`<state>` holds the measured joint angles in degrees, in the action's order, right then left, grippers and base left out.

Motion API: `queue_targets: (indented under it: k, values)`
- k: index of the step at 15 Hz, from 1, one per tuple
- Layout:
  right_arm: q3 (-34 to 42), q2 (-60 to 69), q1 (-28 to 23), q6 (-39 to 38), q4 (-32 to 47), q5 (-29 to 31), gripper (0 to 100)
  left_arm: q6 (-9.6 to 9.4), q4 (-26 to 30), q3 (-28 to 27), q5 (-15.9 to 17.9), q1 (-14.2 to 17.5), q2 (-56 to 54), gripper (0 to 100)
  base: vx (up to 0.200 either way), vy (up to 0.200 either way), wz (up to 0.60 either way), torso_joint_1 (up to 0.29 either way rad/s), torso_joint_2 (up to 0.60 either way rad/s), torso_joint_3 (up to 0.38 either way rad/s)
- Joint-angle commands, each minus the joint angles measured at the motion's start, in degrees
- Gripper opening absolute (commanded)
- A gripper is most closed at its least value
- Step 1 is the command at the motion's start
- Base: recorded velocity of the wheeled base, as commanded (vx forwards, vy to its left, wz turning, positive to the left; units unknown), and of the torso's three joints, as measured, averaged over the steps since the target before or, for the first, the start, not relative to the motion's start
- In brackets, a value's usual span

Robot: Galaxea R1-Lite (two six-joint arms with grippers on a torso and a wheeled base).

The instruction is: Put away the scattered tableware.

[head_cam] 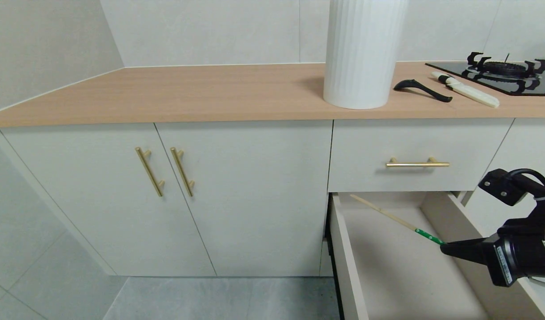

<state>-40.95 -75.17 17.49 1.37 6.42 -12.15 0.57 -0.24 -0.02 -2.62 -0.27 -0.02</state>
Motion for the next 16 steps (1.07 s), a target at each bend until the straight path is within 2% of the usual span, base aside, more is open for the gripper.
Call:
queue_targets:
  k: [1,4,7,9,12,16]
  values:
    - [0.0,-1.9,0.0,0.0,0.0,0.2,0,0.04,0.0,0.0,0.0,0.0,0.0,100,0.000,0.000,0.00,0.000,0.00,0.000]
    - [0.0,-7.7,-0.2,-0.1,-1.9,0.6,0,0.04,0.0,0.0,0.0,0.0,0.0,100,0.000,0.000,0.00,0.000,0.00,0.000]
    - [-0.4,-15.0,-0.4,-0.6,-4.2,4.1,0,0.04,0.0,0.0,0.0,0.0,0.0,100,0.000,0.000,0.00,0.000,0.00,0.000]
    - [-0.2,-20.5,-0.4,-1.8,-9.7,7.2,0,0.04,0.0,0.0,0.0,0.0,0.0,100,0.000,0.000,0.00,0.000,0.00,0.000]
    - [-0.3,-26.8,0.2,-9.5,-17.3,8.0,0,0.04,0.0,0.0,0.0,0.0,0.0,100,0.000,0.000,0.00,0.000,0.00,0.000]
    - [-0.1,-39.4,0.5,-13.2,-29.6,14.3,0,0.04,0.0,0.0,0.0,0.0,0.0,100,0.000,0.000,0.00,0.000,0.00,0.000]
